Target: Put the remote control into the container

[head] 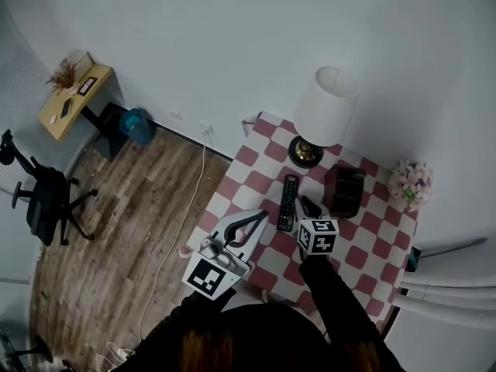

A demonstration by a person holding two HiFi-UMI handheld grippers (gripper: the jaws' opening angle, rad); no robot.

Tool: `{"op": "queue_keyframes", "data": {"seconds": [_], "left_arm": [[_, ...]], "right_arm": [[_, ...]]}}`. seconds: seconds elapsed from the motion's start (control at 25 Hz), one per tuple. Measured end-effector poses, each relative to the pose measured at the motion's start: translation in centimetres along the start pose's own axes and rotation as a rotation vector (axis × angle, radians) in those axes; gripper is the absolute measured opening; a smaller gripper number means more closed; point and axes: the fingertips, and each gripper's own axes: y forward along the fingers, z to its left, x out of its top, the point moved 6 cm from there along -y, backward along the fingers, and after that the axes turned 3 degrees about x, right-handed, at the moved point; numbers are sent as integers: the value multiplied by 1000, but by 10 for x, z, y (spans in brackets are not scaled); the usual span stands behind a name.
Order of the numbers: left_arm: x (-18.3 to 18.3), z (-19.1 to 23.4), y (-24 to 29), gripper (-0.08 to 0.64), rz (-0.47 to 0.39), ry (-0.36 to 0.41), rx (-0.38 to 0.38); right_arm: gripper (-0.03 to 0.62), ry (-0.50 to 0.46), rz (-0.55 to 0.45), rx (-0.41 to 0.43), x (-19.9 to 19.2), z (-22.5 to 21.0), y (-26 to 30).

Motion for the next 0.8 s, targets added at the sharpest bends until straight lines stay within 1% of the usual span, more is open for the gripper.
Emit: {"op": "queue_keyframes", "data": {"seconds": [0.2,0.32,0.44,0.56,0.68,0.8], "left_arm": [[-3,10,-4,2,15,-4,13],[-3,16,-8,2,18,3,20],[-4,24,-14,2,24,0,43],[-6,32,-20,2,39,6,59],[-6,39,-24,2,41,13,74],[-7,44,-27,2,53,10,85]], "right_arm": [[125,2,88,-41,-8,-8,34],[164,-32,127,-53,-5,-6,54],[246,-58,185,-85,-6,-5,75],[258,-61,236,-113,-9,-6,92],[264,-87,258,-148,-8,-10,101],[270,-83,273,-157,-7,-14,106]]}}
